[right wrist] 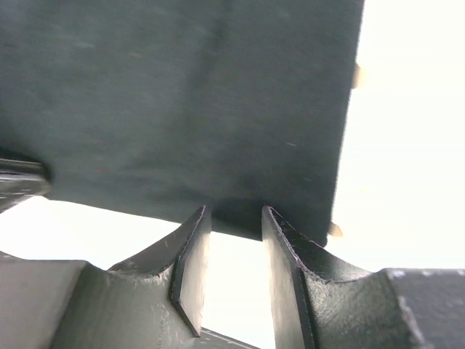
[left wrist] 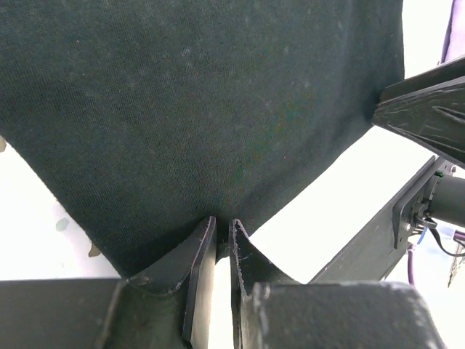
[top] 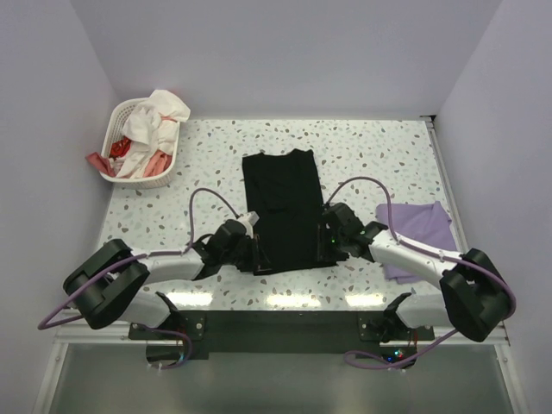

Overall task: Fold and stack the t-shirts
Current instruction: Fold the tshirt

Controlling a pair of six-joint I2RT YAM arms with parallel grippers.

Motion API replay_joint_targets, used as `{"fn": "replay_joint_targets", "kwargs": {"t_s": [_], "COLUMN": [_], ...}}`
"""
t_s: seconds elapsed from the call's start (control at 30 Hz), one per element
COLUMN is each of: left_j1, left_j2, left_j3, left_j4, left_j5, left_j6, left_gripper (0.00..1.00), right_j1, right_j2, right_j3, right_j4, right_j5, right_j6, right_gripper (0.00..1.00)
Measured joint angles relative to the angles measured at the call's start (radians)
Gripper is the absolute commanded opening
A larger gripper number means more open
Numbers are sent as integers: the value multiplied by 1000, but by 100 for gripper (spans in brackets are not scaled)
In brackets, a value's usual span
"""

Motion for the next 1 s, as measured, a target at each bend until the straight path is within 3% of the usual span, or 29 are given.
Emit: {"fn": "replay_joint_targets", "kwargs": {"t_s": [0.37,0.67,1.0], "left_j1": [0,14,20], "left_j2": [-53,-193,-201], "left_j3": [-19,-60,-106], "left_j4": [-42,-135,-108], "left_j5": [-12,-41,-37], "left_j6": [0,2,0], "left_gripper": [20,22,22], "right_j1": [-5,-5,-5], "right_j2": [-38,-44,-45], "right_j3": [-70,-73,-75], "right_j4": [-17,-18,-18], "right_j5": [26,26,25], "right_j6": [24,26,34], "right_gripper": [39,38,39]}}
